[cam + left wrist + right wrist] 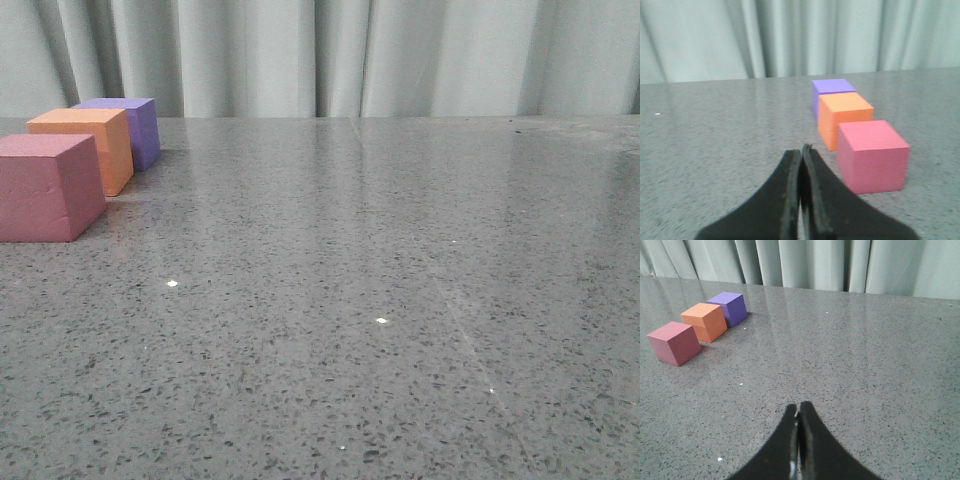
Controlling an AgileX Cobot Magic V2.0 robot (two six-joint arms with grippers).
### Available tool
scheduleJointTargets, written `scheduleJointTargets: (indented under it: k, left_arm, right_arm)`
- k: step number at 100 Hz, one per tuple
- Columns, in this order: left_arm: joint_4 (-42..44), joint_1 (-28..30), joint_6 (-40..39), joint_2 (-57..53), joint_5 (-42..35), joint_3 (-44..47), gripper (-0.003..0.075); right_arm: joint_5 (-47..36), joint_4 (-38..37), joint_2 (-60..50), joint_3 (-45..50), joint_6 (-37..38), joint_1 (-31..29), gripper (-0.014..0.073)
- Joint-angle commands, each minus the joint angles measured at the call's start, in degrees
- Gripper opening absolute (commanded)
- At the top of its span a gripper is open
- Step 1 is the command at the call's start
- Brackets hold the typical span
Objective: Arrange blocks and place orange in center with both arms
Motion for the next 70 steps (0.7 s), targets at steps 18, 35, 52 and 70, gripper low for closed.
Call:
scheduleJointTargets:
  k: [18,35,52,70]
  left_arm:
    - [-2.1,5.3,1.4,-5.8,-6.0,4.0,-0.0019]
    - [-3.7,5.3,1.4,-10.2,-6.3,8.7,-0.0019]
    - [-4.2,5.4,1.4,-11.4,-6.6,11.6,-0.0019]
    - [-4.6,5.8,1.5,-11.4,-6.9,11.6,-0.002]
  right_arm:
    - [-5.0,-0.9,0.6,-1.2,-0.5,0.0,-0.0122]
    - [-5.0,-0.9,0.6,-1.2,-0.5,0.0,-0.0122]
    - [-5.0,-0.9,0.6,-1.2,-0.5,0.0,-0.0122]
    - [-4.9,-0.9,0.7,-1.2,-0.5,0.0,-0.0122]
